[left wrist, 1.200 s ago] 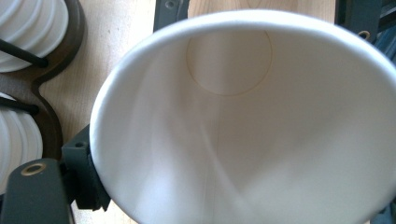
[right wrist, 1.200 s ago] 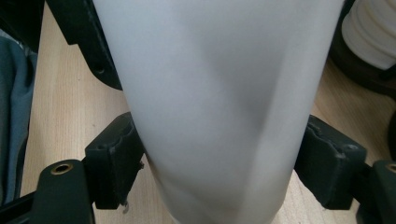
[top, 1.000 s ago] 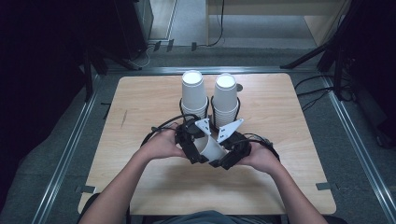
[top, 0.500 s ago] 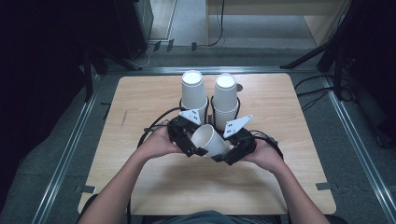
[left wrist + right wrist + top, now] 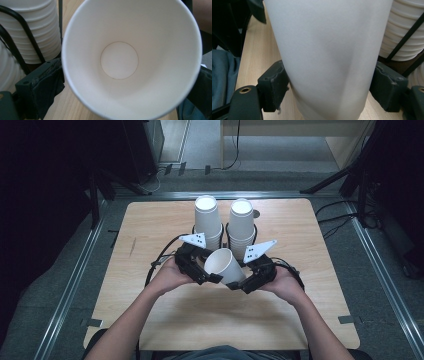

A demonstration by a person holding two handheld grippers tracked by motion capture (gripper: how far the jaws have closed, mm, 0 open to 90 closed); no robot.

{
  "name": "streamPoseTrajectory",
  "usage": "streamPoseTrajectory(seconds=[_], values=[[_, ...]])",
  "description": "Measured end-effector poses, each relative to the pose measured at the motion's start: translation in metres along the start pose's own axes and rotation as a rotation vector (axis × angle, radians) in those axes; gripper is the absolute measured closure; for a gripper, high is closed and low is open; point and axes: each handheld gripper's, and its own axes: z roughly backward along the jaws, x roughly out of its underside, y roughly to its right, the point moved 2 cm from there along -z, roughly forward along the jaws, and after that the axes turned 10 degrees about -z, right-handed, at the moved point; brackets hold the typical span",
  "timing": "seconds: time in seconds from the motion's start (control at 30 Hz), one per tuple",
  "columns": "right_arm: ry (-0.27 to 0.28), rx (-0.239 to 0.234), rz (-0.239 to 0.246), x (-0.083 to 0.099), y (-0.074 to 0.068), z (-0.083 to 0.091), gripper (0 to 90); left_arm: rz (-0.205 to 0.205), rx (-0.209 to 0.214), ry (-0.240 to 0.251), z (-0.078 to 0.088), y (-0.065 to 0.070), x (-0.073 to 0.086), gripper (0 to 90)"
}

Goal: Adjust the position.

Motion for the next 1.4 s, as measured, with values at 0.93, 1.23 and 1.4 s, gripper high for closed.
streamPoseTrajectory(seconds=[0.93, 1.23, 1.4], values=[[0.018, -0.058, -0.018, -0.003, -0.004, -0.011, 22.2, 0.018, 0.028, 0.024, -0.005, 0.005, -0.003, 16.6], [-0.03, -0.036, -0.045, -0.001, -0.004, -0.015, 15.9, 0.017, 0.033, 0.012, -0.004, 0.004, -0.002, 17.3], [-0.068, -0.002, -0.044, 0.002, -0.004, -0.015, 15.9, 0.018, 0.03, 0.004, 0.0, 0.002, 0.0, 17.3]])
